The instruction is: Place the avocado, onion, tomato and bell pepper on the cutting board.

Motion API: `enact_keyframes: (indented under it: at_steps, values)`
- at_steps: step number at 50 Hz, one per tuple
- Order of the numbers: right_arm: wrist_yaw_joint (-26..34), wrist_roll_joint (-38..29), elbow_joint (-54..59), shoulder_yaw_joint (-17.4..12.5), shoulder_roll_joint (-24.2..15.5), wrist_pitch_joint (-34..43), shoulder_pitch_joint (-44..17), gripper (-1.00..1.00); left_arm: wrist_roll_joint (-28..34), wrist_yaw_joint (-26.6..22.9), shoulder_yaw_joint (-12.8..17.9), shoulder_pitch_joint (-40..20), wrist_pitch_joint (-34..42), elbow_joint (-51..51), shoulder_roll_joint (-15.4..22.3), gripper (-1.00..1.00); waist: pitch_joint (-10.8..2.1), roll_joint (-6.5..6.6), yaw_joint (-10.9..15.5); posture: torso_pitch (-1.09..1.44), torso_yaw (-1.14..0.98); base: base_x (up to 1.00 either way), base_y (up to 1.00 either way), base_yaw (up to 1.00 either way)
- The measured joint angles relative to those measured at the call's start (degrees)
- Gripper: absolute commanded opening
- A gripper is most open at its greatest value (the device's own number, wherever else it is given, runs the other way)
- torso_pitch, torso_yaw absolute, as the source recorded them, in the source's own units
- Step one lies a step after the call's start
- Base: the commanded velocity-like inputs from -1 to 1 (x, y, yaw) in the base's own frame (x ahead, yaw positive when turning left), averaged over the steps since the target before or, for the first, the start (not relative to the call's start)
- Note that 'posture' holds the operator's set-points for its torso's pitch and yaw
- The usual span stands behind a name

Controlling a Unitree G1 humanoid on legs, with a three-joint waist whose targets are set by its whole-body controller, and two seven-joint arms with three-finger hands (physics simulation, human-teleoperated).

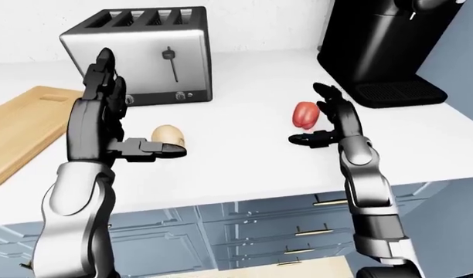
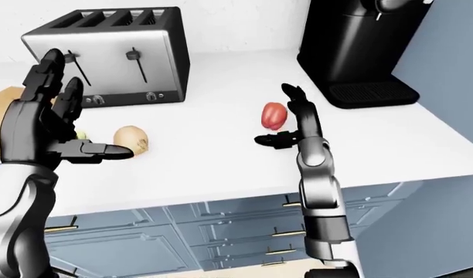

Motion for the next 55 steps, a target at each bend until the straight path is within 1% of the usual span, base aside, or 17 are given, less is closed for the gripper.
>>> enact_keyframes:
  at_steps: [6, 11, 14, 17, 18, 19, 20, 21, 22, 23, 25, 30, 38, 45, 50, 55]
  values:
    - [0.1, -0.1, 0.2, 0.1, 0.2, -0.4, 0.0, 0.53, 0.1, 0.1, 0.1, 0.5, -0.5, 0.1, -0.2, 1.0, -0.18, 0.14, -0.1, 0.0, 0.0, 0.0, 0.0, 0.0]
    - [0.1, -0.1, 0.5, 0.1, 0.4, -0.8, -0.2, 0.46, 0.1, 0.1, 0.1, 0.7, -0.9, 0.5, -0.4, 1.0, -0.29, 0.24, -0.3, 0.0, 0.0, 0.0, 0.0, 0.0]
    - [-0.1, 0.1, 1.1, 0.1, 0.6, -1.2, -0.4, 0.4, 0.0, 0.0, 0.2, 1.0, -1.0, 0.3, -0.4, 1.0, -0.35, 0.31, -0.4, 0.0, 0.0, 0.0, 0.0, 0.0]
    - [-0.4, 0.4, 1.5, 0.2, 0.7, -1.2, -0.6, 0.28, -0.1, -0.1, 0.4, 1.3, -1.0, 0.0, -0.3, 1.0, -0.36, 0.39, -0.4, 0.0, 0.0, 0.0, 0.0, 0.0]
    - [-0.5, 0.5, 1.6, 0.1, 0.7, -1.2, -0.7, 0.18, -0.1, -0.1, 0.4, 1.3, -1.0, -0.1, -0.3, 1.0, -0.35, 0.42, -0.4, 0.0, 0.0, 0.0, 0.0, 0.0]
    - [-0.6, 0.5, 1.7, 0.2, 0.7, -1.1, -0.8, 0.12, -0.1, -0.1, 0.4, 1.3, -1.0, -0.1, -0.3, 1.0, -0.33, 0.44, -0.4, 0.0, 0.0, 0.0, 0.0, 0.0]
    - [-0.7, 0.5, 1.8, 0.2, 0.6, -0.9, -0.9, -0.05, -0.1, -0.1, 0.5, 1.2, -0.9, -0.1, -0.2, 1.0, -0.3, 0.46, -0.4, 0.0, 0.0, 0.0, 0.0, 0.0]
    - [-1.0, 0.5, 1.8, 0.0, 0.5, -0.9, -1.1, -0.27, -0.1, -0.1, 0.5, 1.1, -0.9, -0.1, -0.2, 1.0, -0.29, 0.49, -0.4, 0.0, 0.0, 0.0, 0.0, 0.0]
    - [-1.2, 0.4, 1.7, -0.1, 0.5, -0.8, -1.3, -0.4, 0.0, -0.1, 0.5, 1.0, -0.8, -0.1, -0.1, 1.0, -0.29, 0.5, -0.4, 0.0, 0.0, 0.0, 0.0, 0.0]
    - [-1.5, 0.3, 1.6, -0.3, 0.3, -0.8, -1.4, -0.57, 0.0, -0.1, 0.5, 0.8, -0.7, -0.1, -0.1, 1.0, -0.3, 0.5, -0.4, 0.0, 0.0, 0.0, 0.0, 0.0]
    - [-1.6, 0.3, 1.2, -0.4, 0.2, -0.5, -1.6, -1.0, 0.0, -0.1, 0.4, 0.4, -0.5, 0.1, 0.1, 1.0, -0.36, 0.5, -0.4, 0.0, 0.0, 0.0, 0.0, 0.0]
    - [-1.4, 0.4, 0.0, -0.2, 0.2, -0.1, -1.5, -1.0, 0.0, -0.1, 0.1, 0.0, -0.3, -0.1, 0.1, 1.0, -0.47, 0.54, -0.5, 0.0, 0.0, 0.0, 0.0, 0.0]
    - [-1.2, 0.6, -1.4, -0.4, 0.0, 0.9, -1.2, -1.0, 0.0, -0.1, 0.7, 0.9, -0.3, -0.8, 0.1, 1.0, -0.35, 0.6, -0.4, 0.0, 0.0, 0.0, 0.0, 0.0]
    - [-1.6, 0.8, -3.5, -0.1, 0.4, 1.9, -0.8, -1.0, 0.4, 0.0, -0.3, 0.8, -1.1, 0.7, -0.5, 1.0, -0.02, 0.56, -0.4, 0.0, 0.0, 0.0, 0.0, 0.0]
    - [-1.4, 1.4, -7.1, -0.2, 0.6, 4.2, -1.5, -1.0, 0.6, -0.1, -0.5, 1.2, -2.0, 1.5, -0.9, 1.0, 0.14, 0.56, -0.3, 0.0, 0.0, 0.0, 0.0, 0.0]
    - [-1.4, 4.0, -12.4, -0.8, 0.8, 7.2, -2.7, -1.0, 1.1, -0.1, -0.9, 1.1, -2.8, 3.0, -1.1, 1.0, 0.24, 0.38, -0.2, 0.0, 0.0, 0.0, 0.0, 0.0]
